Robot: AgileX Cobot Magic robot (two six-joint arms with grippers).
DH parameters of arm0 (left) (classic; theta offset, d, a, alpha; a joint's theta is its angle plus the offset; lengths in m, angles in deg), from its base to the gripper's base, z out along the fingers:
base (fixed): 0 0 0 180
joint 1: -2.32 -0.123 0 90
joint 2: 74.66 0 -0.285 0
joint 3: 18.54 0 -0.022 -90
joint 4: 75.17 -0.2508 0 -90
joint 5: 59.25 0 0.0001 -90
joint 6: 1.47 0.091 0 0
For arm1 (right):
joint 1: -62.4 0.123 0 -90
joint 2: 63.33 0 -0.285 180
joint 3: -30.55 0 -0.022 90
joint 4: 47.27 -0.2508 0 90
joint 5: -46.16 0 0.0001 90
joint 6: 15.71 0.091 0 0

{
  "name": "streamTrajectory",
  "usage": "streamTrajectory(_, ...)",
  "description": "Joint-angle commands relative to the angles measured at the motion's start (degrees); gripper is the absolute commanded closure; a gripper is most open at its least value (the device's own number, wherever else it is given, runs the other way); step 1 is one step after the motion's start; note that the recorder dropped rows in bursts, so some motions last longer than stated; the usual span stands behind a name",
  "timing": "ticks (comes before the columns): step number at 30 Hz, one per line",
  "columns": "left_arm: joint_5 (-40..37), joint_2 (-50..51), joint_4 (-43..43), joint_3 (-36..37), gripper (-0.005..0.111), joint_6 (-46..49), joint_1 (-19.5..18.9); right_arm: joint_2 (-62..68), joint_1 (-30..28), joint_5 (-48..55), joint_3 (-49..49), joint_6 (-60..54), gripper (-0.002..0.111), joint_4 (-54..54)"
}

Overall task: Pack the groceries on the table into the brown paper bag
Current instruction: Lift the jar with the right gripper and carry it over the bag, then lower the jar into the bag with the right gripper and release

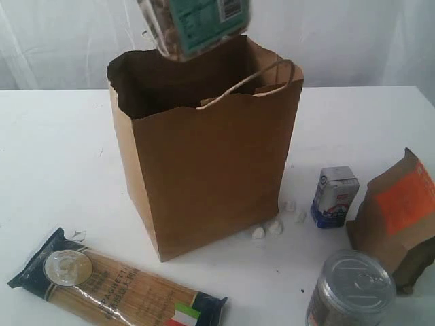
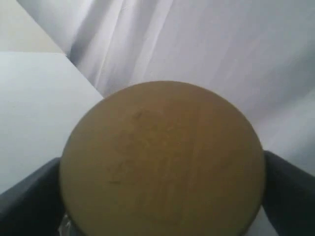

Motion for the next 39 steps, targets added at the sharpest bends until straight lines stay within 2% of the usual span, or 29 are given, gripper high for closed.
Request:
streamTrajectory(1, -0.1, -0.3, 0.1, 0.2, 0.107, -0.1, -0.2, 2.3, -3.6, -3.6, 0.5, 3.3, 0.108, 2.5)
streamTrajectory(6, -0.1, -0.3, 0.1, 0.2, 0.107, -0.1, -0.2, 6.0, -8.7, -7.9, 0.5, 13.2, 0.108, 7.1)
streamTrajectory(11, -0.1, -0.3, 0.1, 0.2, 0.107, -0.1, -0.2, 9.8, -14.2, -8.9, 0.4, 14.3, 0.108, 7.1)
streamTrajectory(15, -0.1, -0.3, 0.1, 0.2, 0.107, -0.1, -0.2, 13.2, -16.7, -11.2, 0.4, 14.9, 0.108, 0.8)
streamTrajectory(26, -0.1, -0.3, 0.1, 0.2, 0.107, -0.1, -0.2, 16.1, -16.7, -12.5, 0.1, 15.2, 0.108, -3.2)
streamTrajectory(39, -0.1, -0.3, 0.1, 0.2, 0.107, -0.1, -0.2, 15.8, -16.1, -10.8, -7.0, 15.2, 0.108, -6.8)
